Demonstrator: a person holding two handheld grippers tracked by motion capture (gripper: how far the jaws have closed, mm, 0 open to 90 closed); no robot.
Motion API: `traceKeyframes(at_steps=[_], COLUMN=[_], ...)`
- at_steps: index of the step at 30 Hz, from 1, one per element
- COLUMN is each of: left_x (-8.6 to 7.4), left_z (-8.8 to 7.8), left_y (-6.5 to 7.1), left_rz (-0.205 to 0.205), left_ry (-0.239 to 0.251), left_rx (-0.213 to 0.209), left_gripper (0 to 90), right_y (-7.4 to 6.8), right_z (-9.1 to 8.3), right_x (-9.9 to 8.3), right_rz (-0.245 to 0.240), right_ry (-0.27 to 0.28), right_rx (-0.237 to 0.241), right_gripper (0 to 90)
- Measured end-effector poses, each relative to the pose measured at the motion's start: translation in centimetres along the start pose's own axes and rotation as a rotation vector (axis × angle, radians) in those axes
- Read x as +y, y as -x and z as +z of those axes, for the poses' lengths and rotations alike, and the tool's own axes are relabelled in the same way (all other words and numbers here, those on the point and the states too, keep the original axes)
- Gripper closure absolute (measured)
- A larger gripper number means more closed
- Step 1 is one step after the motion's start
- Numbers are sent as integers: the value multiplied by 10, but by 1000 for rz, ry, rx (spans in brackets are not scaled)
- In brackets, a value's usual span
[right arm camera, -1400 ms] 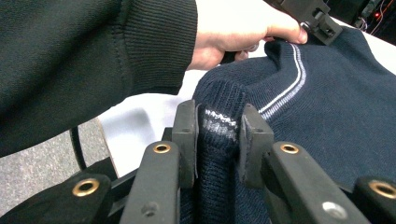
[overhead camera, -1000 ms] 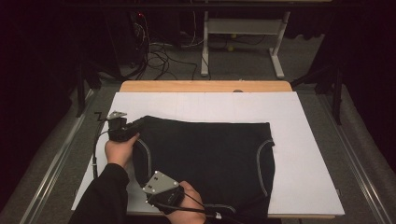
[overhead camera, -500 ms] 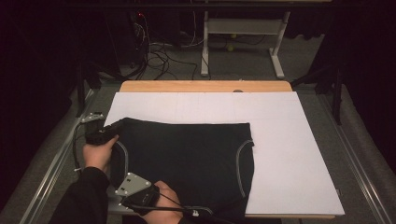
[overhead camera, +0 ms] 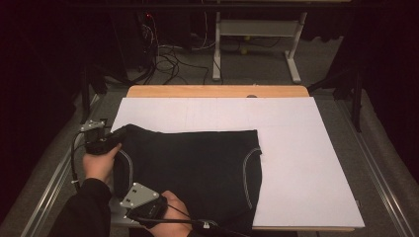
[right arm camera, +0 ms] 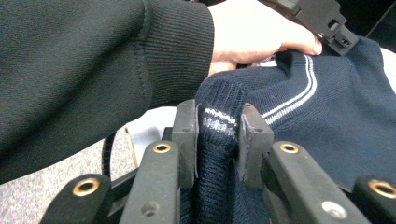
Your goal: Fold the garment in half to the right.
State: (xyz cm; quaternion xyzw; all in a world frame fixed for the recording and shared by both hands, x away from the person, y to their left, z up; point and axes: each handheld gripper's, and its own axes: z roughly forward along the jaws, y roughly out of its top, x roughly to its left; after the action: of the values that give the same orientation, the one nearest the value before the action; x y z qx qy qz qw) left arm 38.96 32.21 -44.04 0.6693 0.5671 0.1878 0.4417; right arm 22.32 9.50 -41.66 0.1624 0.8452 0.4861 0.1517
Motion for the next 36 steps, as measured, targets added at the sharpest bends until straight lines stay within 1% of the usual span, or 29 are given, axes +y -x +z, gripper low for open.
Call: traceKeyframes(at_steps=[2,6,9,10,12,14,15,17,20,23,26,28,31,34,36], left_x=[4,10,14,15,16,18,19,20,22,25,27,28,29,29,29], left_z=[2,7,12,15,19,24,28,33,41,47,52,56,63,71,76], left_y=[7,25,38,46,56,65,72,81,97,111,123,135,150,163,170], left_rz=[5,31,32,40,53,60,63,58,97,112,122,140,158,181,186], left_ry=[-1,-4,2,6,4,0,1,-4,-18,-20,-23,-22,-19,-32,-37], left_rx=[-2,1,2,7,9,5,-1,-9,-8,-8,0,11,6,-1,-3], left_gripper=[762,761,760,760,760,760,760,759,759,759,759,759,759,759,759], right_y=[3,10,16,18,23,27,29,33,40,45,50,52,56,60,61], right_z=[-6,-20,-32,-35,-44,-52,-55,-65,-77,-89,-99,-105,-115,-123,-128], right_x=[-3,-8,-13,-14,-20,-26,-28,-35,-45,-52,-60,-64,-72,-79,-83], right_rz=[6,22,36,36,48,55,59,76,94,105,112,119,127,132,130], right_ry=[8,32,50,54,63,71,74,85,98,108,107,104,100,101,95], right_rx=[-5,-21,-37,-41,-52,-59,-63,-73,-84,-106,-124,-139,-156,-168,-182], right_gripper=[731,731,731,731,731,730,730,730,730,730,730,730,730,730,730])
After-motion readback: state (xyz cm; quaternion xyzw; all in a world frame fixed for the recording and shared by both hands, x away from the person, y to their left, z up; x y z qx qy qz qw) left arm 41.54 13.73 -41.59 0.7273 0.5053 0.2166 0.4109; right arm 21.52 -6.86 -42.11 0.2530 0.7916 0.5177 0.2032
